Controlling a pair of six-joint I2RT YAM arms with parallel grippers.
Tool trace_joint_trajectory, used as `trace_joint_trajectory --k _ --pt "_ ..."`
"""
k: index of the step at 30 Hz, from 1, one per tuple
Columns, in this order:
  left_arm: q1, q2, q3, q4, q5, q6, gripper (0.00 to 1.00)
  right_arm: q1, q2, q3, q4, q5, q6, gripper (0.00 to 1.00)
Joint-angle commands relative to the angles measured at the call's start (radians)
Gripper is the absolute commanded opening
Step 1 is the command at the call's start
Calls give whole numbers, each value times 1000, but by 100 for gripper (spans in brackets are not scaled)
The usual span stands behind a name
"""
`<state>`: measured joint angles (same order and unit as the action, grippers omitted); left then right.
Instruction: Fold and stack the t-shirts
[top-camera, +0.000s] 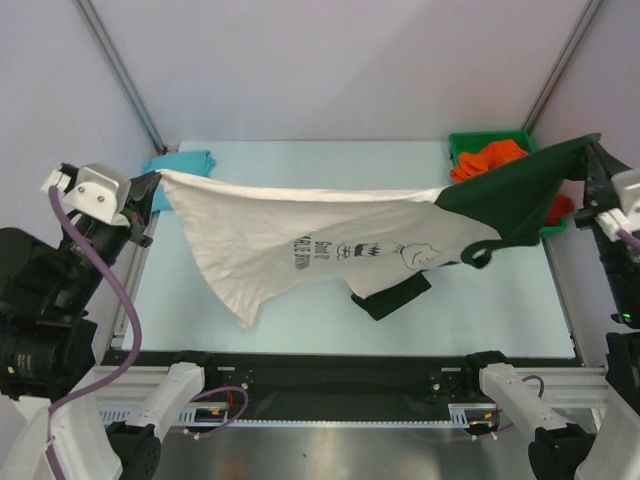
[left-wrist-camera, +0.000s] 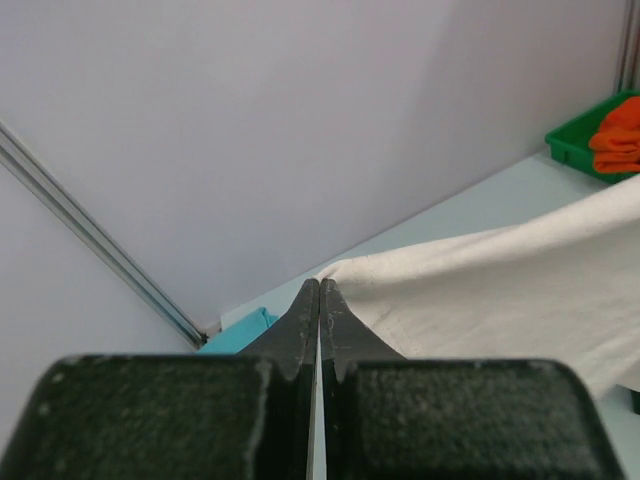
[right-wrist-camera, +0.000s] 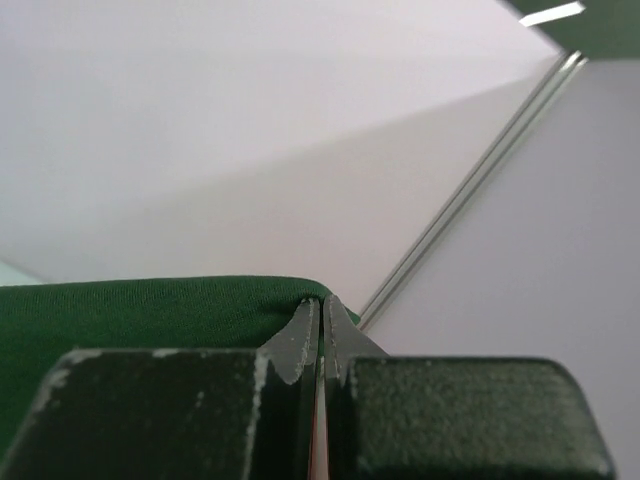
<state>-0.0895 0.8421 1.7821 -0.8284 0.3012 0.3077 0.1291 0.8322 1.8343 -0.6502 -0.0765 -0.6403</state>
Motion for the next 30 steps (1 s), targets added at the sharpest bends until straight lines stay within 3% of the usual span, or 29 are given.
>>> trace_joint_trajectory --k 1,6,8,11,19,30 --pt "2 9 94 -17 -14 41 1 -3 60 135 3 23 31 0" --pt "5 72 207 -26 -51 51 0 -6 180 366 36 17 62 0" --pt "7 93 209 9 -71 45 0 -5 231 387 61 6 45 0" --pt "7 121 180 40 -79 33 0 -5 260 327 150 17 28 0" --pt "5 216 -62 92 -45 -1 0 -5 288 -111 392 -37 7 0" --pt "2 388 109 110 -33 1 0 -9 502 71 471 -52 44 0"
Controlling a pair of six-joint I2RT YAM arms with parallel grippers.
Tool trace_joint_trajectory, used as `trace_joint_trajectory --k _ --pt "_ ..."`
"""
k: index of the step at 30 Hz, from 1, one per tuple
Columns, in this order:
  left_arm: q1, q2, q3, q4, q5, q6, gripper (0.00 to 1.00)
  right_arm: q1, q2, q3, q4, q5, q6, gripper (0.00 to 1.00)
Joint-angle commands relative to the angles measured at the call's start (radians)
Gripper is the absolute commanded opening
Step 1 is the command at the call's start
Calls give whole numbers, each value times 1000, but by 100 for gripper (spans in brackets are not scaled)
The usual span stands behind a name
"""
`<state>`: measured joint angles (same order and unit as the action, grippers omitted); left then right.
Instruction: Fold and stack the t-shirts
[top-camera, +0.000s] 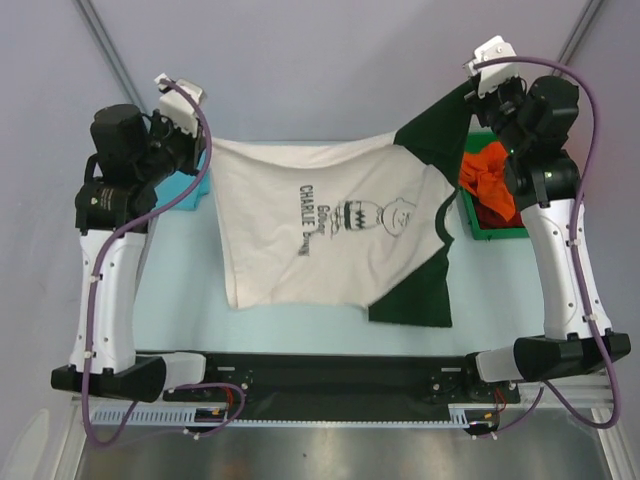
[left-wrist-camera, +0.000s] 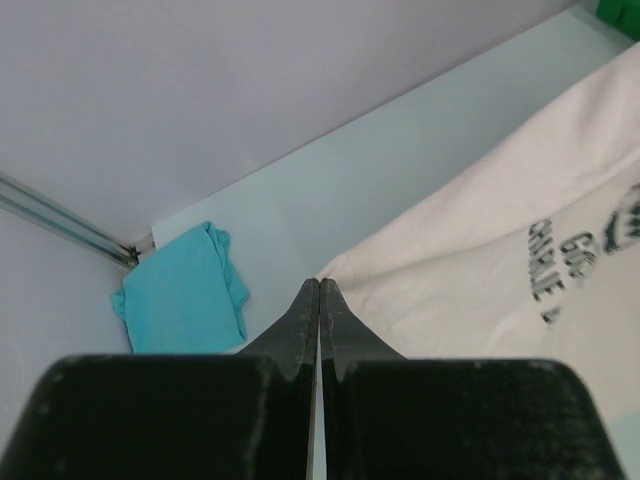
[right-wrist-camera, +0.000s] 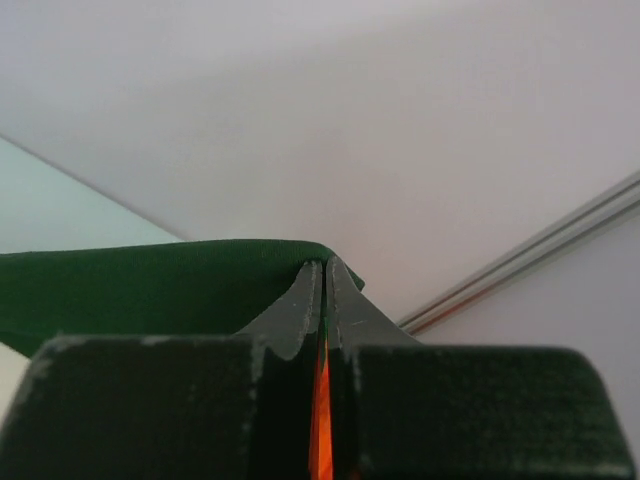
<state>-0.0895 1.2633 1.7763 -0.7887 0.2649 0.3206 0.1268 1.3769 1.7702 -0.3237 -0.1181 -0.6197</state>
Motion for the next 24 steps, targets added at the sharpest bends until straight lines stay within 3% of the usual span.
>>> trace_joint_trajectory --k 1,8,16,24 --pt "2 -31 132 69 2 -15 0 -4 -39 152 135 -14 44 0" --pt "-7 -120 227 51 17 -8 1 17 -143 252 20 0 37 0" --pt "-9 -326 167 29 36 -2 0 20 -346 267 -104 31 57 0" --pt "13 -358 310 -15 -16 31 1 -1 -357 421 -123 24 12 0"
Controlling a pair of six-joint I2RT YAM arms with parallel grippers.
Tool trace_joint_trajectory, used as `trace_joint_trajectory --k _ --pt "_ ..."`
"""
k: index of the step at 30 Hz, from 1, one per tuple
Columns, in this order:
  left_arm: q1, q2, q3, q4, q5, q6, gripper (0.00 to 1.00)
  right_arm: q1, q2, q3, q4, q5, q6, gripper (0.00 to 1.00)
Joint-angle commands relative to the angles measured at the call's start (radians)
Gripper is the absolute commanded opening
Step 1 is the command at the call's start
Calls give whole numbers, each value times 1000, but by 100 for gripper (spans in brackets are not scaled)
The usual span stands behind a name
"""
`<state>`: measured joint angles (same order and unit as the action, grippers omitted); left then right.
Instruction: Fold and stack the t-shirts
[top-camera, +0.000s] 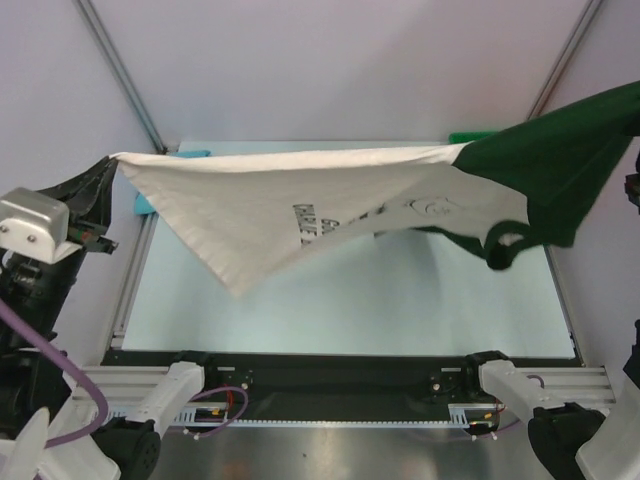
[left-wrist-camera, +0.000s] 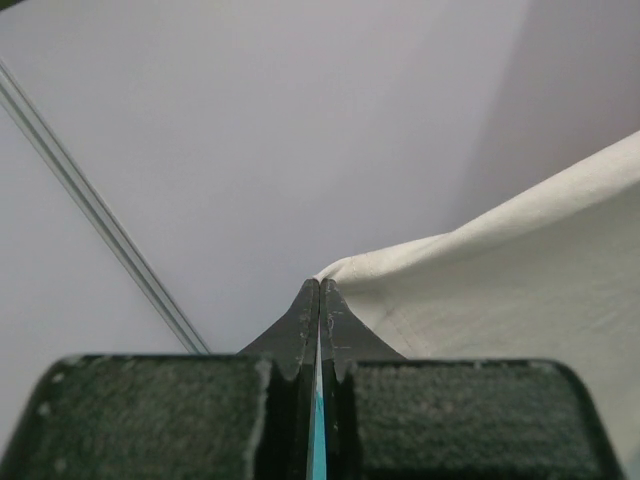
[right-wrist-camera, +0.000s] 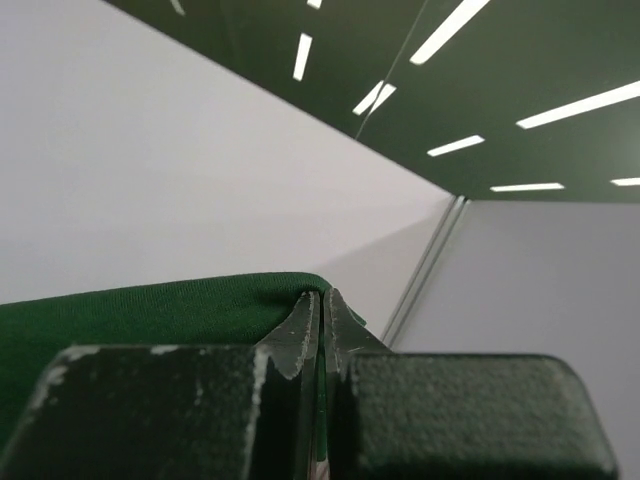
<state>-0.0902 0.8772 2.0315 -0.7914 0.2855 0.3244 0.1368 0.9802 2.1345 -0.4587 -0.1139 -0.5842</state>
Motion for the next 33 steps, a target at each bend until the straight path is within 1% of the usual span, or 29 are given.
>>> trace_joint_trajectory --k 1,3,5,9,10,12,13,14,15,16,18,19,20,21,22,25,27,28,29,32,33 --pt "18 29 82 -14 -45 31 0 -11 67 83 15 19 -23 0" --pt "27 39 96 -16 -49 38 0 -11 96 137 29 19 -17 0" --pt "30 43 90 -20 -54 39 0 -11 129 143 60 19 -16 0" --pt "32 57 15 -23 -63 54 0 -11 150 61 124 7 -17 0" --pt "32 57 -38 -22 -66 57 1 -11 152 -5 138 0 -17 0" --pt "32 55 -108 -9 -63 77 0 -11 149 -79 178 -21 -11 0" --pt "33 60 -181 -8 -62 82 0 -11 147 -172 204 -29 -9 0" --pt "32 59 -226 7 -60 88 0 -11 146 -218 218 -36 -9 0" --pt "32 59 -323 21 -62 103 0 -9 143 -275 232 -47 -9 0" --pt "32 57 -376 41 -63 110 0 -8 144 -365 258 -49 -8 0" --pt "32 63 -470 102 -66 125 0 10 159 -454 276 -47 -11 0" --pt "32 77 -549 122 -65 131 1 18 167 -493 297 -44 -9 0" --pt "32 91 -583 142 -65 134 0 24 175 -575 308 -44 -9 0" --pt "32 106 -612 182 -63 142 0 43 193 -611 321 -44 -17 0" --pt "32 149 -658 198 -66 151 0 49 205 -649 339 -43 -19 0" --pt "32 242 -720 274 -91 176 0 90 262 -766 360 -46 -49 0" --pt "32 353 -735 314 -97 185 0 99 305 -830 379 -49 -66 0" --pt "32 388 -735 343 -91 185 0 101 364 -841 402 -49 -74 0" --pt "32 470 -726 351 -82 183 0 96 395 -844 407 -49 -78 0" --pt "32 584 -665 383 -80 159 1 70 544 -803 413 -53 -82 0" --pt "32 645 -645 391 -86 156 0 63 586 -786 417 -53 -82 0"
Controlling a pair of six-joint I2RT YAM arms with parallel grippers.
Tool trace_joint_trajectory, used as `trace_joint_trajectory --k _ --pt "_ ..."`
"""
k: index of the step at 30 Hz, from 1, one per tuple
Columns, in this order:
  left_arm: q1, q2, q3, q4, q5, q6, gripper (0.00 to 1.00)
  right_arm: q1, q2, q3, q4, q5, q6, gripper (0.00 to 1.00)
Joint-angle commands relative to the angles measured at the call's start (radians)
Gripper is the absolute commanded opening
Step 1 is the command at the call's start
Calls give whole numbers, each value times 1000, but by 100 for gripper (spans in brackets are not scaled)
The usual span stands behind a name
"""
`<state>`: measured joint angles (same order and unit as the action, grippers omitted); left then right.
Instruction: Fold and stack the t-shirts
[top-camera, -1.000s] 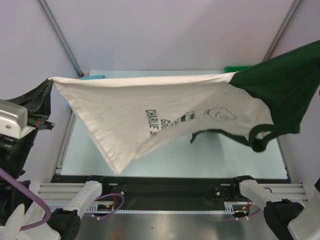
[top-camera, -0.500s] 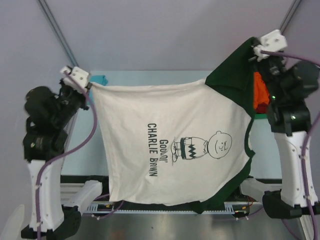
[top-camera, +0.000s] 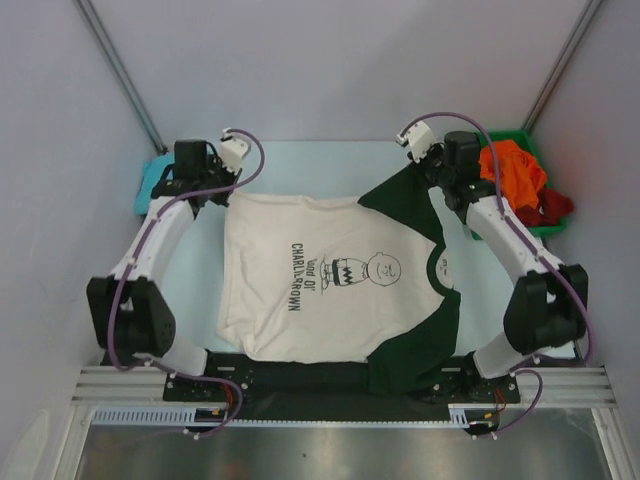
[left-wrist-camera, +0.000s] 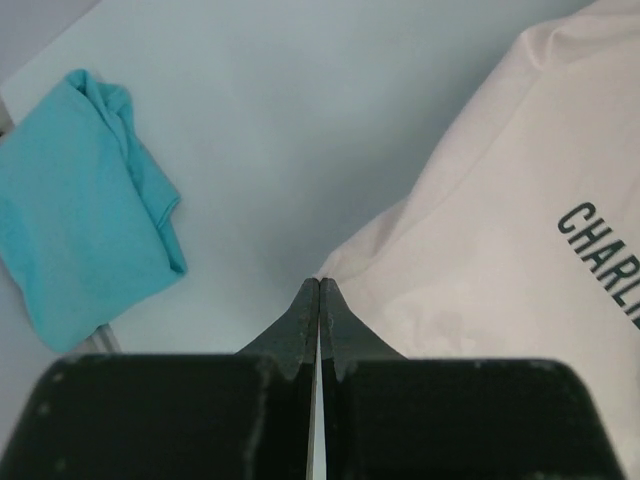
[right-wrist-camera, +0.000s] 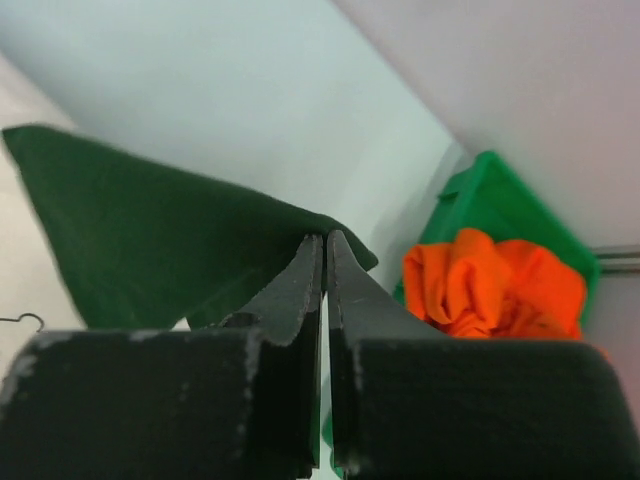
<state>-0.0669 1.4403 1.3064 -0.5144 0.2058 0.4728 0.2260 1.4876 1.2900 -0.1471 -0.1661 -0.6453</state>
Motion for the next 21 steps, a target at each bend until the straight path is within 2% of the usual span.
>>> trace_joint_trajectory --k 1,6,7,12,16,21 --pt "9 118 120 117 -6 3 0 -36 115 104 106 2 -25 0" --pt "9 294 243 113 -52 1 0 -63 397 328 41 13 -37 0" --pt "9 343 282 113 -65 1 0 -73 443 426 12 10 -25 0" --pt "16 471 396 122 -104 -11 0 -112 702 713 -87 8 44 0" --pt "21 571 474 152 -178 -10 0 -116 848 899 -183 7 42 0" --pt "29 696 612 142 -201 -13 0 -119 959 1041 -158 36 44 0"
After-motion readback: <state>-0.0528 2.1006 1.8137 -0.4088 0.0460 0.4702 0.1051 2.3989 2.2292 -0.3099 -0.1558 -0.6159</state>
